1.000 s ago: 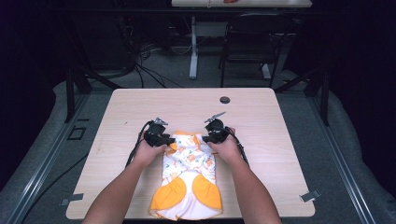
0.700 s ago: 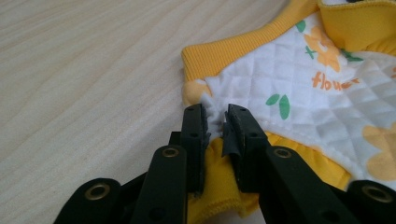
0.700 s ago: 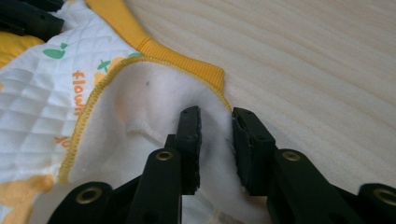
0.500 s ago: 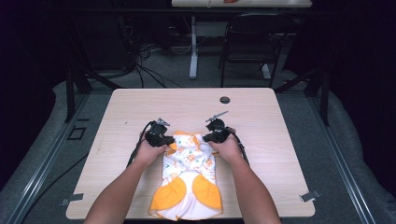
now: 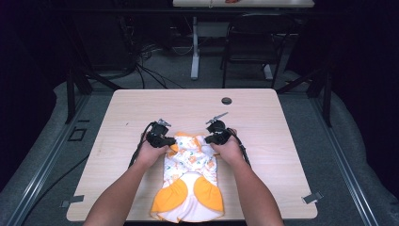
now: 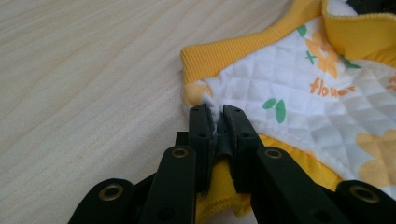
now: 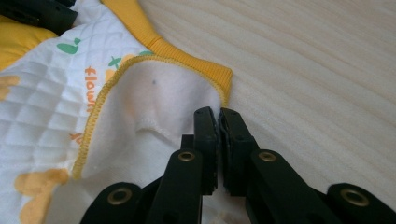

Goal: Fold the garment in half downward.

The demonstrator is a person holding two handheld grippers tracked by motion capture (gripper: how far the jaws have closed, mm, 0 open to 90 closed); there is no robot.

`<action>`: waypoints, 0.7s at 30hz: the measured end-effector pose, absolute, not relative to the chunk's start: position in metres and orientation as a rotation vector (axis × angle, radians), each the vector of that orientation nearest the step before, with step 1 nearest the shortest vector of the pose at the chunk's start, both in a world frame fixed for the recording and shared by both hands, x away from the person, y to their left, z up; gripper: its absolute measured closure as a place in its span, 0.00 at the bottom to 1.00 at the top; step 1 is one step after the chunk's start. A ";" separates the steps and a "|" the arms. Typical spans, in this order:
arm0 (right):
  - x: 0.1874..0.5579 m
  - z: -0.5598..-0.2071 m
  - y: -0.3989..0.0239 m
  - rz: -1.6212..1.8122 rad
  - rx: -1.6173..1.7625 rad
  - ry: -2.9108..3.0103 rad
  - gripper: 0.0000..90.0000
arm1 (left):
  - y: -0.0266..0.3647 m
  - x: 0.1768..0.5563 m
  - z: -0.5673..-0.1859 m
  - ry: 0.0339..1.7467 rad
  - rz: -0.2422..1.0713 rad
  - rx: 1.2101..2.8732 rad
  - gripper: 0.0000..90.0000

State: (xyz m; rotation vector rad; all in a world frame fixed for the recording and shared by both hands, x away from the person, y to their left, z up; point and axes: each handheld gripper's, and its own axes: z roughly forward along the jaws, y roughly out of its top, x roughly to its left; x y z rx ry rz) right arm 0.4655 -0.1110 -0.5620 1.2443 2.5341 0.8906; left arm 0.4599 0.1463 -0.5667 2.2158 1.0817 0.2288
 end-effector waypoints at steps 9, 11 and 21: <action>0.465 -0.551 -0.114 0.884 1.208 2.542 0.95 | 0.145 0.459 -0.553 1.049 0.246 2.217 0.93; 0.465 -0.547 -0.114 0.888 1.192 2.541 0.96 | 0.145 0.459 -0.549 1.042 0.257 2.212 0.93; 0.462 -0.535 -0.115 0.931 1.170 2.522 0.96 | 0.150 0.458 -0.537 1.038 0.256 2.184 0.94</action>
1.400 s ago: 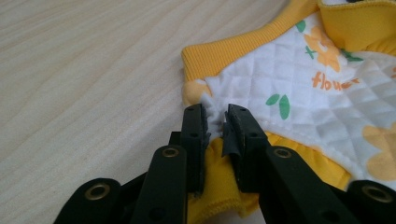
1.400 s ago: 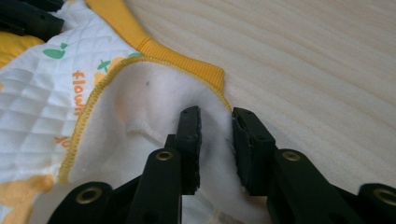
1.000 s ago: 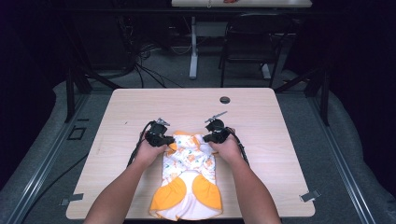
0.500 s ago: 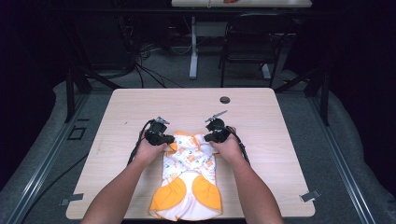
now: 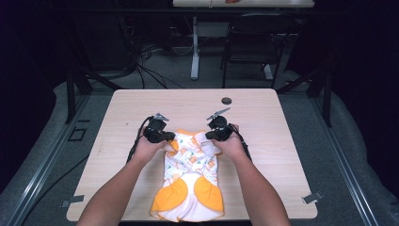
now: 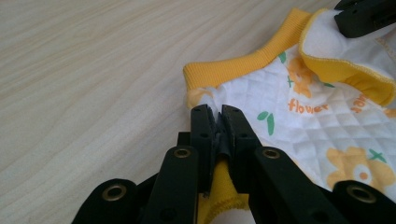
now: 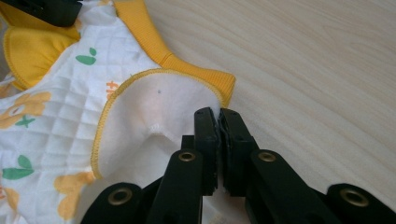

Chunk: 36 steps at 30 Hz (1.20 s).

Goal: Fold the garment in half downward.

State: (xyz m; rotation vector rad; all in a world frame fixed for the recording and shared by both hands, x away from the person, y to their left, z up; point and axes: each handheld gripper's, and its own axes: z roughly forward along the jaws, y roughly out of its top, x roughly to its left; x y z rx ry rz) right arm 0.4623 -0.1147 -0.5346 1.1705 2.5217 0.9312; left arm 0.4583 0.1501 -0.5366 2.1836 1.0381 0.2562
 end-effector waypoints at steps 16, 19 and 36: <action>0.456 -0.505 -0.117 0.999 1.085 2.486 0.96 | 0.161 0.458 -0.513 1.021 0.276 2.140 0.94; 0.455 -0.503 -0.118 1.011 1.071 2.478 0.96 | 0.160 0.457 -0.510 1.016 0.288 2.135 0.94; 0.458 -0.471 -0.111 1.006 0.970 2.421 0.96 | 0.163 0.462 -0.488 0.993 0.355 2.093 0.94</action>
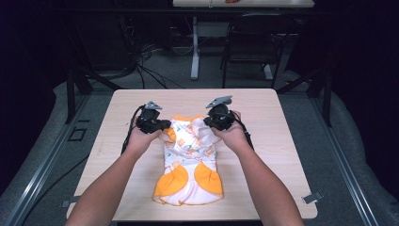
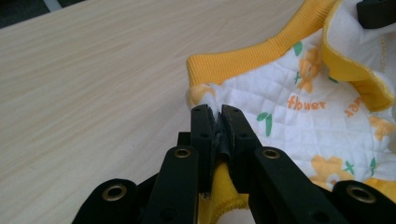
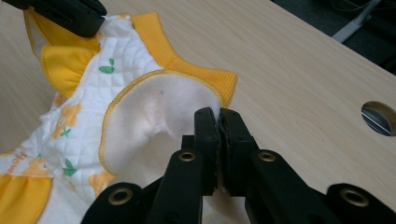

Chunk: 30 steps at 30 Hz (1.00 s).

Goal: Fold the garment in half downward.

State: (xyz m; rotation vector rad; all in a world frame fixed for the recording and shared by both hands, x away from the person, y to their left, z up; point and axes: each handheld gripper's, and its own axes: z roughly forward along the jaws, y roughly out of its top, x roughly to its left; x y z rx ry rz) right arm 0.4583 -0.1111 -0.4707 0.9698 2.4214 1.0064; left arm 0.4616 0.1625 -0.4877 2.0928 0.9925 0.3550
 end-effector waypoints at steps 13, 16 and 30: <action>0.447 -0.455 -0.113 1.031 0.902 2.387 0.96 | 0.163 0.452 -0.475 0.940 0.403 2.076 0.94; 0.443 -0.455 -0.114 1.034 0.888 2.390 0.96 | 0.164 0.448 -0.474 0.928 0.395 2.078 0.94; 0.421 -0.458 -0.120 1.038 0.833 2.405 0.96 | 0.162 0.430 -0.475 0.865 0.381 2.095 0.94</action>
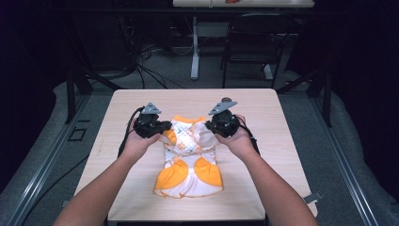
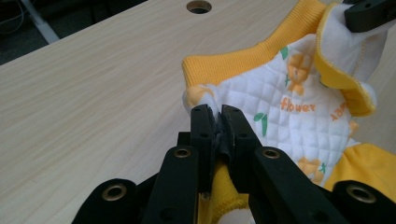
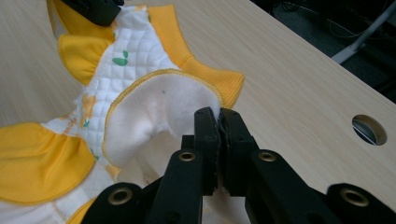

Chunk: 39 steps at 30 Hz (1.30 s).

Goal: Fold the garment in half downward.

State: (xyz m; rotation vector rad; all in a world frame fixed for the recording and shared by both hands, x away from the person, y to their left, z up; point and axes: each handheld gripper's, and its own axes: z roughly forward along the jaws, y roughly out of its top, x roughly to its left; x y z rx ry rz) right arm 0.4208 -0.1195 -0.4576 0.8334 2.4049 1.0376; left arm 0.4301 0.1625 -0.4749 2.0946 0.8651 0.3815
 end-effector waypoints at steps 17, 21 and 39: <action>0.395 -0.468 -0.119 0.983 0.727 2.478 0.95 | 0.172 0.401 -0.495 0.829 0.340 2.110 0.94; 0.387 -0.479 -0.120 0.983 0.718 2.493 0.95 | 0.171 0.392 -0.503 0.809 0.337 2.132 0.93; 0.356 -0.520 -0.129 1.098 0.785 2.540 0.92 | 0.178 0.356 -0.539 0.787 0.218 2.147 0.88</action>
